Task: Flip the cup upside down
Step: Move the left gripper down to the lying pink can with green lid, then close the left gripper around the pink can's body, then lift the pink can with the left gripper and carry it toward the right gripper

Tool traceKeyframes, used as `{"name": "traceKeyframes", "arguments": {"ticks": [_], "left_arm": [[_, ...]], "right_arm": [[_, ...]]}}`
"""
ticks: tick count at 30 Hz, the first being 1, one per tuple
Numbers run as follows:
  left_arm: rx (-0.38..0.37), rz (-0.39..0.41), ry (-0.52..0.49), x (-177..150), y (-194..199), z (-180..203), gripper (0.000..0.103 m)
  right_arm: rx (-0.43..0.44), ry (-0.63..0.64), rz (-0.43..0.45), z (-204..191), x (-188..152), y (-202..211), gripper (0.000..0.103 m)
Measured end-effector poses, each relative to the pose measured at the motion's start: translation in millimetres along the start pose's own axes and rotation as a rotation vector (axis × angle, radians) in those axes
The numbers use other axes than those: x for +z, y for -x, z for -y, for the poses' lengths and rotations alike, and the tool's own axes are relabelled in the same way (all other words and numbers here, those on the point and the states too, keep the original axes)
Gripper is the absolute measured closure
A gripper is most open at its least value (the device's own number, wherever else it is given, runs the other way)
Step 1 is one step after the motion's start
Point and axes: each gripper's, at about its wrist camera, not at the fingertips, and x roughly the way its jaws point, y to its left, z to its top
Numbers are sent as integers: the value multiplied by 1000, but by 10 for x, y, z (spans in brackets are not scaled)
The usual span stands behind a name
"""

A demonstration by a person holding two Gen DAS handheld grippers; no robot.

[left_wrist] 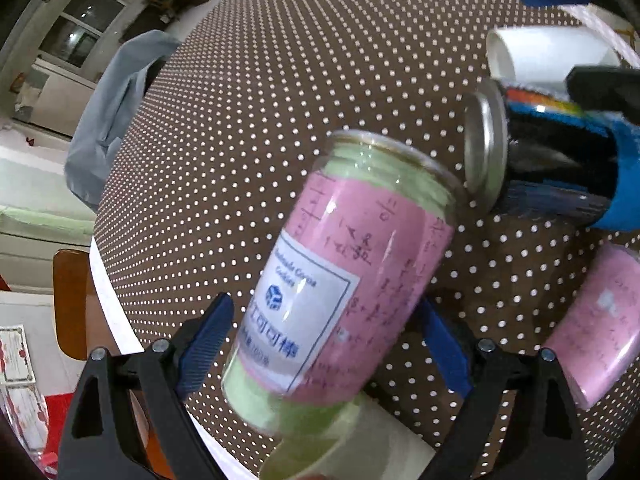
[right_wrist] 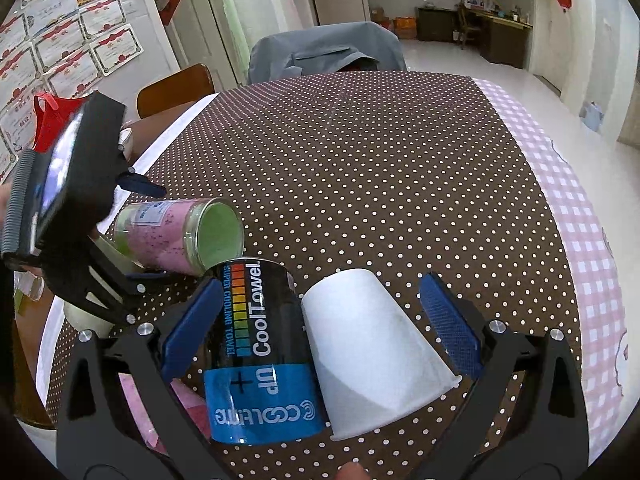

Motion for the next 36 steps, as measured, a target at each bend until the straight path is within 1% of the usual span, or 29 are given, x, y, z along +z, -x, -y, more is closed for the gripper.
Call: {"name": "traceKeyframes", "arguments": {"ticks": [3,6,8,9,13,21,28,32,36], "left_arm": [[4,-10,-6,16,-65,-19,23],[-16,-9,20,18,-62,-67,24],[0,-9,43,45,-64,-119,25],[12,-8,59,54,-68,-161,26],[9,26,152,95,8,-336,28],[9,71,271,134,279,-491,29],[32,122,333,73,722,-359,29],[41,162,371,-10,1055,-155,29],[41,189,396,-85,1293,20,29]], "right_arm": [[-2,-1,-1,37,-25,8,6],[-2,-4,-1,65,-32,21,6],[-2,-5,3,81,-42,42,6],[-3,-7,3,92,-45,55,6],[-10,-14,10,138,-73,122,6],[-15,-28,42,198,-104,350,6],[-12,-39,94,209,-148,716,6],[-10,-36,123,193,-207,967,6],[3,-34,156,198,-326,1270,6]]}}
